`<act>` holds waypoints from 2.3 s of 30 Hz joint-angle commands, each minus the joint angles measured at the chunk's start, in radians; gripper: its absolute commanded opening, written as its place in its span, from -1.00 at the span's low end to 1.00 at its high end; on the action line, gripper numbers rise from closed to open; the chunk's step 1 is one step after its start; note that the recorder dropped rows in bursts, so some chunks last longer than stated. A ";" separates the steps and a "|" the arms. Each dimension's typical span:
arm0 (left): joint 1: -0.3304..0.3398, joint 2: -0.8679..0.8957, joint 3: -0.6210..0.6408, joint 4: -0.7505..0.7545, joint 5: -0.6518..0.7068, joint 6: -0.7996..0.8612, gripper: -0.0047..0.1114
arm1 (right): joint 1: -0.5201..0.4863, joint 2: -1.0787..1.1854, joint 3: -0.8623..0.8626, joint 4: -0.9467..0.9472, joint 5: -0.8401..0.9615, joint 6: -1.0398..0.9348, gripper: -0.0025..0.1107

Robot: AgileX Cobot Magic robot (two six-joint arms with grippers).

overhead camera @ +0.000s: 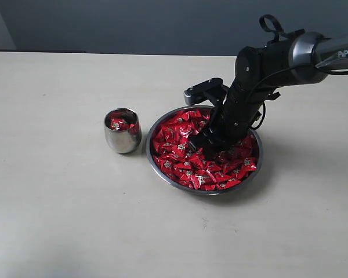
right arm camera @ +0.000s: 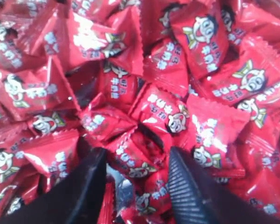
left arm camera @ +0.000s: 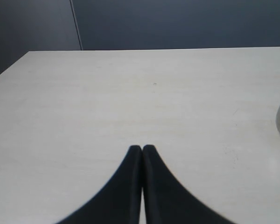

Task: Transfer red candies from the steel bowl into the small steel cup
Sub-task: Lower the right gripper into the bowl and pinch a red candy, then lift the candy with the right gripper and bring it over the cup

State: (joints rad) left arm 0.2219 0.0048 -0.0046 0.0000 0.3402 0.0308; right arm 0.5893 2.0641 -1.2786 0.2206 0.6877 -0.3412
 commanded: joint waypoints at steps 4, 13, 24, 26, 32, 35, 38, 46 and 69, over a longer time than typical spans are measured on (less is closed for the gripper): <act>-0.005 -0.005 0.005 -0.006 -0.010 -0.001 -0.91 | 0.000 0.033 0.002 0.000 -0.008 -0.006 -0.22; -0.005 -0.005 0.005 -0.006 -0.010 -0.001 -0.91 | 0.000 0.033 0.002 0.004 -0.025 -0.006 -0.62; -0.005 -0.005 0.005 -0.006 -0.010 -0.001 -0.91 | 0.000 0.031 -0.019 0.010 -0.036 -0.006 -0.97; -0.005 -0.005 0.005 -0.006 -0.010 -0.001 -0.91 | 0.000 0.025 -0.039 0.010 -0.020 -0.006 -0.97; -0.005 -0.005 0.005 -0.006 -0.010 -0.001 -0.91 | 0.000 -0.006 -0.090 0.010 0.018 -0.006 -0.97; -0.005 -0.005 0.005 -0.006 -0.010 -0.001 -0.91 | 0.000 -0.022 -0.094 0.010 0.020 -0.006 -0.97; -0.005 -0.005 0.005 -0.006 -0.010 -0.001 -0.91 | 0.000 -0.033 -0.094 0.005 0.032 -0.006 -0.97; -0.005 -0.005 0.005 -0.006 -0.010 -0.001 -0.91 | 0.000 -0.094 -0.094 -0.014 0.027 -0.002 -0.97; -0.005 -0.005 0.005 -0.006 -0.010 -0.001 -0.91 | 0.147 -0.026 -0.455 0.128 0.076 -0.032 -0.97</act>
State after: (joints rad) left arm 0.2219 0.0048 -0.0046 0.0000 0.3402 0.0308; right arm 0.7133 1.9942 -1.6727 0.3240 0.7337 -0.3642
